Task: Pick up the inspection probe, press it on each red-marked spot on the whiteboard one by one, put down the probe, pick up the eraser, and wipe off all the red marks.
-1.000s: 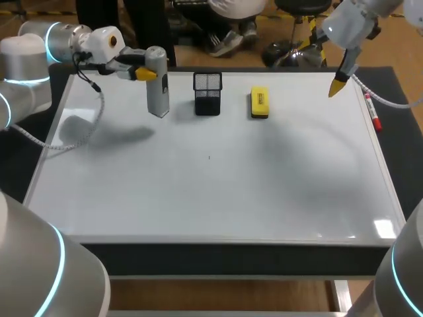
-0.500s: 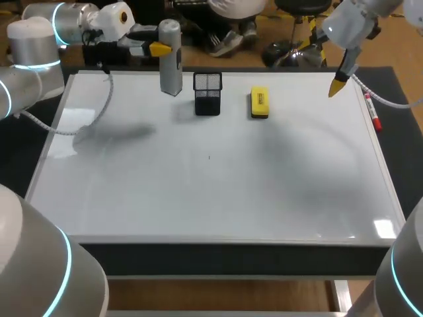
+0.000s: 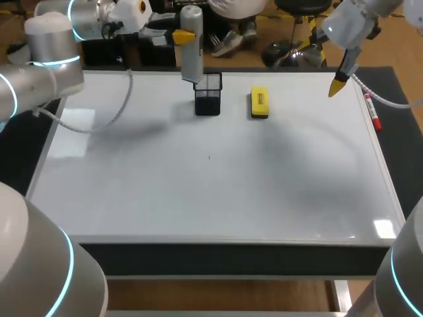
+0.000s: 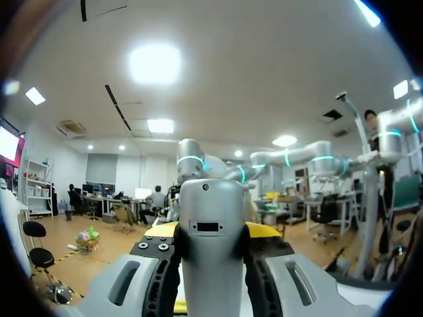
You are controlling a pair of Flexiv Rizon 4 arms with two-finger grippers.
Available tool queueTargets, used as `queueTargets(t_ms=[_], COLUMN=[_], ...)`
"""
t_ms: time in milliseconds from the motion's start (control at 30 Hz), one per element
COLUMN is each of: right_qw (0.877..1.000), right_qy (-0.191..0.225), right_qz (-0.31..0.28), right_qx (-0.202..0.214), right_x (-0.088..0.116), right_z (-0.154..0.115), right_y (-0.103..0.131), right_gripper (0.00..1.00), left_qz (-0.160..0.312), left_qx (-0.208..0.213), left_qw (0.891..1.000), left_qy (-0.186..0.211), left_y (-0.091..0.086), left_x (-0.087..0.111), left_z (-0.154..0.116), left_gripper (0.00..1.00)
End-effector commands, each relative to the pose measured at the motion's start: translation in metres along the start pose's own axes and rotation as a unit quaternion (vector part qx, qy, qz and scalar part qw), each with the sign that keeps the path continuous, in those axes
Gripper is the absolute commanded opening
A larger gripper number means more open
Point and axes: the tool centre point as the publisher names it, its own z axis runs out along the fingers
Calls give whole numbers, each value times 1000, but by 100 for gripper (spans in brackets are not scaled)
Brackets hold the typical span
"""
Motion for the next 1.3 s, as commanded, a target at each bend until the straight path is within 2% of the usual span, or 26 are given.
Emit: queueTargets(t_ms=[33, 467, 733, 1300], right_qw=[1000, 1000, 1000, 1000], right_qy=[2, 2, 2, 2], right_qz=[0, 0, 0, 0], right_qx=[2, 2, 2, 2], right_x=[0, 0, 0, 0], right_z=[-1, -1, -1, -1], right_y=[0, 0, 0, 0], right_gripper=[100, 100, 100, 100], left_qz=[1, 9, 10, 8], left_qx=[8, 26, 29, 46], left_qw=[996, 991, 989, 990], left_qy=[-84, -134, -144, -134], left_y=[5, 18, 25, 40], left_x=[-1, -17, -23, -41], left_z=[10, 24, 22, 10], left_gripper=[0, 0, 0, 0])
